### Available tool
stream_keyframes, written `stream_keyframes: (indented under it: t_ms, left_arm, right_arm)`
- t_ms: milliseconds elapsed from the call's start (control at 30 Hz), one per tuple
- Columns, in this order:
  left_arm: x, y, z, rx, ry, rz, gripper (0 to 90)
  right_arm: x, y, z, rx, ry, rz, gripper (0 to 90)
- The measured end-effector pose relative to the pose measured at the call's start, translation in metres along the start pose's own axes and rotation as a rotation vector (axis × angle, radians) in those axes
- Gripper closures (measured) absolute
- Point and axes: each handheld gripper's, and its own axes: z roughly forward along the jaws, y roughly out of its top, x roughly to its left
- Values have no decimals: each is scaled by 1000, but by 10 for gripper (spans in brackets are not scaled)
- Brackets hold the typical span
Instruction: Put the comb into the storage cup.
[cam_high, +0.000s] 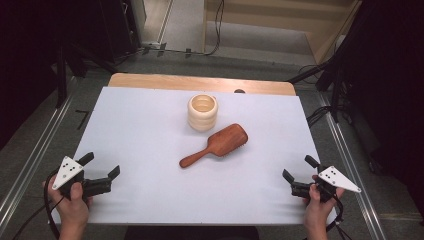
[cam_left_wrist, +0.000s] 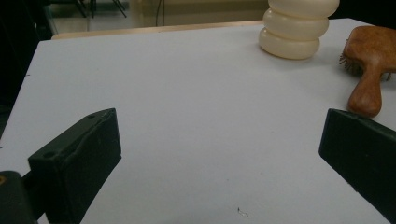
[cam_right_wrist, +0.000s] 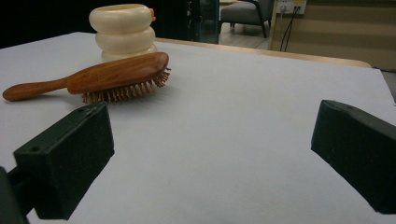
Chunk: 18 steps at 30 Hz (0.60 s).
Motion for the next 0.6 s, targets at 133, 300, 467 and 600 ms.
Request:
stream_keyframes:
  t_ms: [133,300,467,600]
  left_arm:
    - [-3,2,1,13,9,25,0]
    - [-11,7,8,22,-30,21,0]
    - [-26,13,19,43,-59,48,0]
    - [-37,21,26,45,-92,64,0]
  right_arm:
    - [0,0,0,-3,5,-6,0]
    - [2,0,1,4,2,-12,0]
    - [4,0,2,14,1,-29,0]
    - [3,0,2,5,1,-23,0]
